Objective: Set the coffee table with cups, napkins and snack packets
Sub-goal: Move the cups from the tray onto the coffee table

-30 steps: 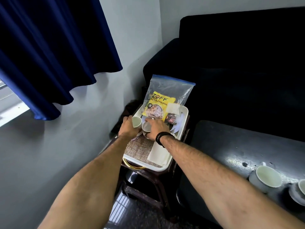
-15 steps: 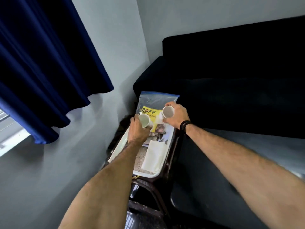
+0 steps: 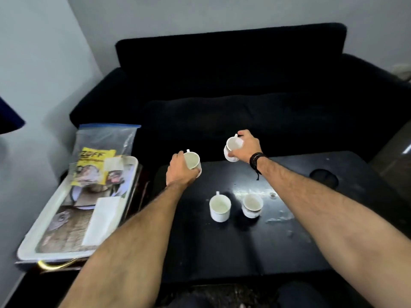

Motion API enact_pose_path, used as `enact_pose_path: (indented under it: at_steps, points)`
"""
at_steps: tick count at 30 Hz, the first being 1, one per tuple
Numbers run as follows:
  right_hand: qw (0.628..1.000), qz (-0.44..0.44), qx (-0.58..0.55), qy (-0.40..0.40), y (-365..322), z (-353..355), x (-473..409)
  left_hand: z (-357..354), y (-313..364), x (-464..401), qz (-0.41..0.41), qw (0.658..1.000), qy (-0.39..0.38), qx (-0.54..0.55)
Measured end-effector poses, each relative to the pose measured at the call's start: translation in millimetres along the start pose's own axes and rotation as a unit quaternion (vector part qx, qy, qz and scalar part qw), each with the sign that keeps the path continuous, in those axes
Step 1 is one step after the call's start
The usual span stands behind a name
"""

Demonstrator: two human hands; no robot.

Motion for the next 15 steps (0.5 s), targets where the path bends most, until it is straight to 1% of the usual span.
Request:
enact_pose_path:
  at_steps: [3, 6, 11, 15]
  points:
    - [0.999, -0.018, 0.038, -0.016, 42.5, 3.9, -1.6, -39.3, 15.9, 3.8, -0.003, 1.0, -0.027, -0.012]
    - [0.997, -0.018, 0.075, -0.03, 68.3, -2.6, 2.6, -71.1, 22.4, 7.5, 0.005, 0.998, -0.052, -0.019]
    - [0.995, -0.032, 0.07, -0.065, 100.7, -27.6, 11.7, -112.9, 18.3, 10.4, 0.042, 0.995, -0.09, -0.008]
    - [0.995, -0.035, 0.056, -0.074, 114.7, -41.0, 13.6, -132.9, 13.2, 14.0, 0.043, 0.993, -0.102, -0.027]
Point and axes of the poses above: each hand's wrist, its own x-axis away from the middle knuckle, its own z-axis out of the back of the hand, y = z × x, the point moved 7 cm from there along -x, towards the middle knuckle, and after that the axes turned 5 degrees about y, right-handed, at the moved point
